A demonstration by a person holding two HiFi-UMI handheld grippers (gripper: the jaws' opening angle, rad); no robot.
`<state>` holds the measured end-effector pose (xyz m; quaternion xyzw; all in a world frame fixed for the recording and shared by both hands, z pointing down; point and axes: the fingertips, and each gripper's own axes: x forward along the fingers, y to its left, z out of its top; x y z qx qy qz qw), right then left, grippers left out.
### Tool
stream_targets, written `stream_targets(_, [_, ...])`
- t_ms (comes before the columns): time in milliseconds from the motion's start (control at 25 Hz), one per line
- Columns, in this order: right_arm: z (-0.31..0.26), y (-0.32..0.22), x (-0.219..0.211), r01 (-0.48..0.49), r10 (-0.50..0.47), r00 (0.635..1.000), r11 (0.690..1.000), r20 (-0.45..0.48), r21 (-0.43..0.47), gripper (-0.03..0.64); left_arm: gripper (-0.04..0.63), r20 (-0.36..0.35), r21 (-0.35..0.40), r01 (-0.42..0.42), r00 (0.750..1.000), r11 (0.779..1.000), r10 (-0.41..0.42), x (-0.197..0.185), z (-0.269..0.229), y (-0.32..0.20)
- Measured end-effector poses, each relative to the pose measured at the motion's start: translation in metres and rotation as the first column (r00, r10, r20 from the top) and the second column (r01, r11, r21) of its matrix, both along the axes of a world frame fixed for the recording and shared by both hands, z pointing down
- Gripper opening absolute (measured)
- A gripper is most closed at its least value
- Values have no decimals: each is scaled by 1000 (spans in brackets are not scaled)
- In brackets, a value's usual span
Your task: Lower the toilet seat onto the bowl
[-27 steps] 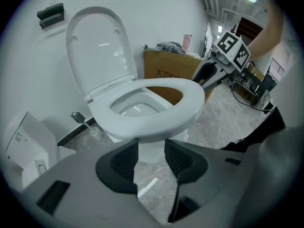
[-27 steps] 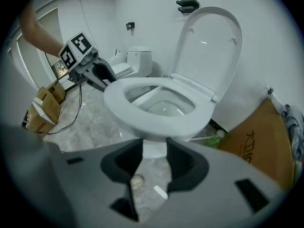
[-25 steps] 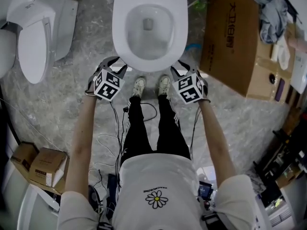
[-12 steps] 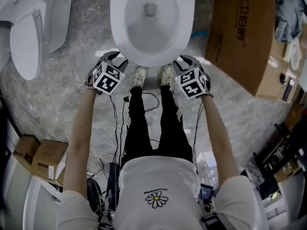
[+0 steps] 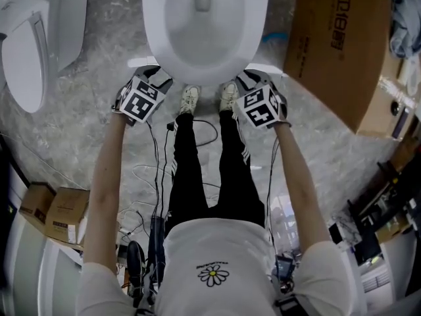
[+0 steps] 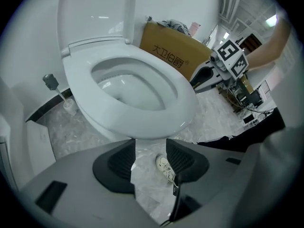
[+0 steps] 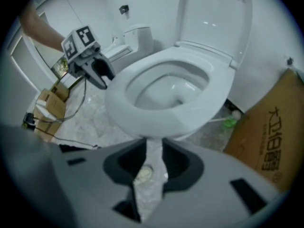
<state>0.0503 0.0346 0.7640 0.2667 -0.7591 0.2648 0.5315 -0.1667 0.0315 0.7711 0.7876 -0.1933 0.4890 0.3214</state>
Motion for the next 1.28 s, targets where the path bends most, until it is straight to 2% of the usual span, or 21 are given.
stream_targets(480, [22,0,2,50,-51,997,999,-57,-17,76,222,24,-23,11,1000,1000,-10,-1,20,2])
stream_targets(880, [13,-8,8,-10,12,998,1000,-64,24,67,230,36,8,48,998,999,-48,-6,21,-6])
stream_targets(1000, [-2,-20,15,-79,82,995,995,-50,53,66,229,26,64,97,995,993,-99,-8,3,-27])
stream_targets(1120, [-30,-41,15,-125,130,991,986,-30,112,61,216,11,134,171,985,976,-174,-8,-32,-56])
stream_targets(1200, [-56,-66,13,-143,151,988,973,-33,181,54,185,-8,217,205,978,954,-209,-5,-62,-85])
stream_targets(1280, [-88,-93,10,-148,163,986,954,-36,260,44,149,-34,302,241,970,922,-242,0,-98,-111])
